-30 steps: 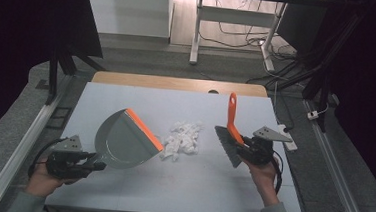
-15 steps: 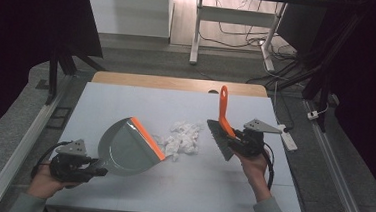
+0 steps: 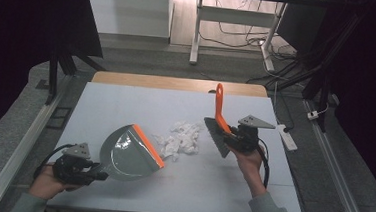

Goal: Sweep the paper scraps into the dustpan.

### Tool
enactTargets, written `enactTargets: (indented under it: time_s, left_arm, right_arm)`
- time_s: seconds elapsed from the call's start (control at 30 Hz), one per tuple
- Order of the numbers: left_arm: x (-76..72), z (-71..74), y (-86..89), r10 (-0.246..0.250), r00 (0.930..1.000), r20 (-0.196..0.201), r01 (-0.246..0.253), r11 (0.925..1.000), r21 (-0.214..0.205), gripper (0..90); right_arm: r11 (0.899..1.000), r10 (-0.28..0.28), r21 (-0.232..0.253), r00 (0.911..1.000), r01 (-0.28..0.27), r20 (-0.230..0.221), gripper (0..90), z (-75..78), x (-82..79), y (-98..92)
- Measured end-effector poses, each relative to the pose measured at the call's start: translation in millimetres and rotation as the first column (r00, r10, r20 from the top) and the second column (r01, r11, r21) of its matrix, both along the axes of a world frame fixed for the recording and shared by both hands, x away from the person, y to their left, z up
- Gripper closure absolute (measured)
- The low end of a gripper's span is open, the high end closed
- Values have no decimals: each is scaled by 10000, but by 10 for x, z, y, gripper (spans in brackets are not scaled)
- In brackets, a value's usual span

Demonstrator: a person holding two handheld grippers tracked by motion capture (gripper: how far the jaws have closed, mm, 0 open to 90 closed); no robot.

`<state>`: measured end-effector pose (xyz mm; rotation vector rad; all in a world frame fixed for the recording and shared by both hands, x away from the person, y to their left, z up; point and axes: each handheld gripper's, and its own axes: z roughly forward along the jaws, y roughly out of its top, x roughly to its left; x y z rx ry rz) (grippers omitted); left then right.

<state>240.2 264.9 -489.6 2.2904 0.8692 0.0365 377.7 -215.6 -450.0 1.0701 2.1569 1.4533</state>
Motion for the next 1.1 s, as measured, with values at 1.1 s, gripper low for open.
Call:
enactTargets:
  time_s: [1.1]
  left_arm:
    - [146, -237, -33, -628, 9949, -784, 663, 9969, 426, 612]
  right_arm:
    - [9871, -1102, -1253, 9904, 994, -830, 700, -228, 763, 325]
